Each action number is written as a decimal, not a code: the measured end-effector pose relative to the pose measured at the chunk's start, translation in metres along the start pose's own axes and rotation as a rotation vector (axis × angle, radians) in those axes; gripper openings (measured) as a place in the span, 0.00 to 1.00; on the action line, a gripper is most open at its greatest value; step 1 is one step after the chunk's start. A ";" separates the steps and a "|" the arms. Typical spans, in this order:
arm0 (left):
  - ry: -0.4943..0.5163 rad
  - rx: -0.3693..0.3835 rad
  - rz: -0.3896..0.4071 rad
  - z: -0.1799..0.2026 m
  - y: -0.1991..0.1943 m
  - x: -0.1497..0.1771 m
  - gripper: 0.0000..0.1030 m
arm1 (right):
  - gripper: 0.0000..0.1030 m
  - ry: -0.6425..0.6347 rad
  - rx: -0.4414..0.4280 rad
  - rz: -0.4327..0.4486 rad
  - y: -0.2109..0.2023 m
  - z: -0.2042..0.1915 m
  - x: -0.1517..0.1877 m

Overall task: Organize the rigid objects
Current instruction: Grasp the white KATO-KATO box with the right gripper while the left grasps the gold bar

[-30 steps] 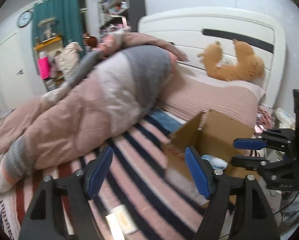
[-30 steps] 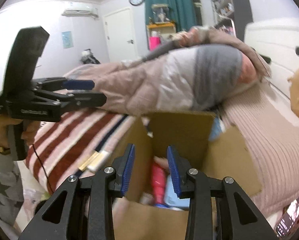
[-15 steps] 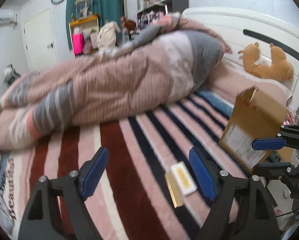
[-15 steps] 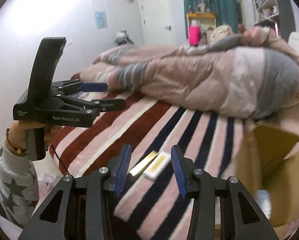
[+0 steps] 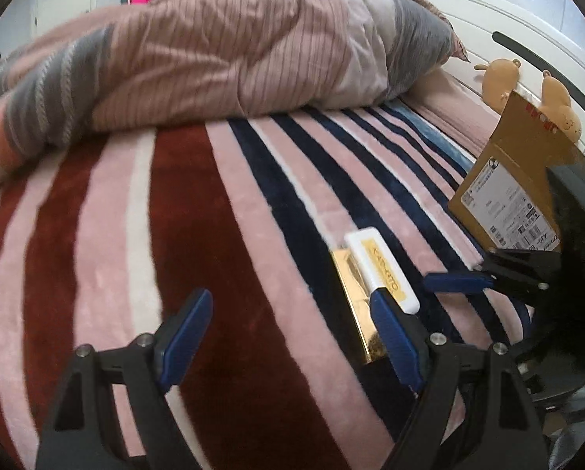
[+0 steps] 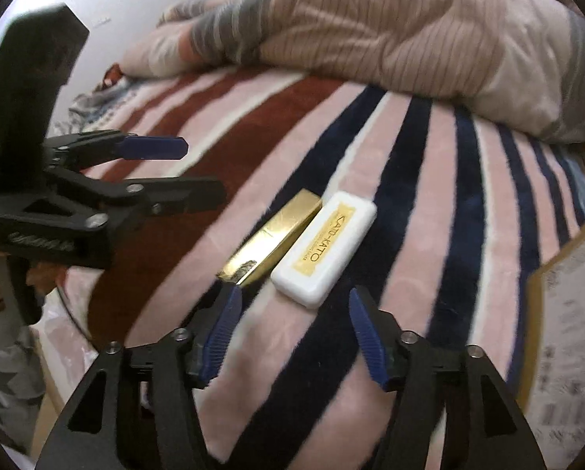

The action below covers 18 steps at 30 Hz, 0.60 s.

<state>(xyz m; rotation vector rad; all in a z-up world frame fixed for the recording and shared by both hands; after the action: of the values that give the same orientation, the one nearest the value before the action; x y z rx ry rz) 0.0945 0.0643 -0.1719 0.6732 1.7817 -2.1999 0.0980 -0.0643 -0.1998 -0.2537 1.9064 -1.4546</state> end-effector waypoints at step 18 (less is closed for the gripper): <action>0.031 0.150 -0.064 0.034 0.033 0.008 0.54 | 0.34 0.039 0.163 -0.007 -0.007 0.045 0.015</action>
<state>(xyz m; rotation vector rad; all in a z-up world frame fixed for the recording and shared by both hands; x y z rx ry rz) 0.0957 0.0246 -0.1989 0.6938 1.6883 -2.3970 0.1141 -0.1090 -0.2050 -0.1565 1.8068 -1.6207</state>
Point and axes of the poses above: each gripper's, at about its wrist camera, not at the fingertips, and y roughly the way its jaws point, z to its right, x to its underside, the point moved 4 cm from there along y, roughly the way its jaws point, and after that the axes turned 8 degrees about -z, right-handed, at the moved point
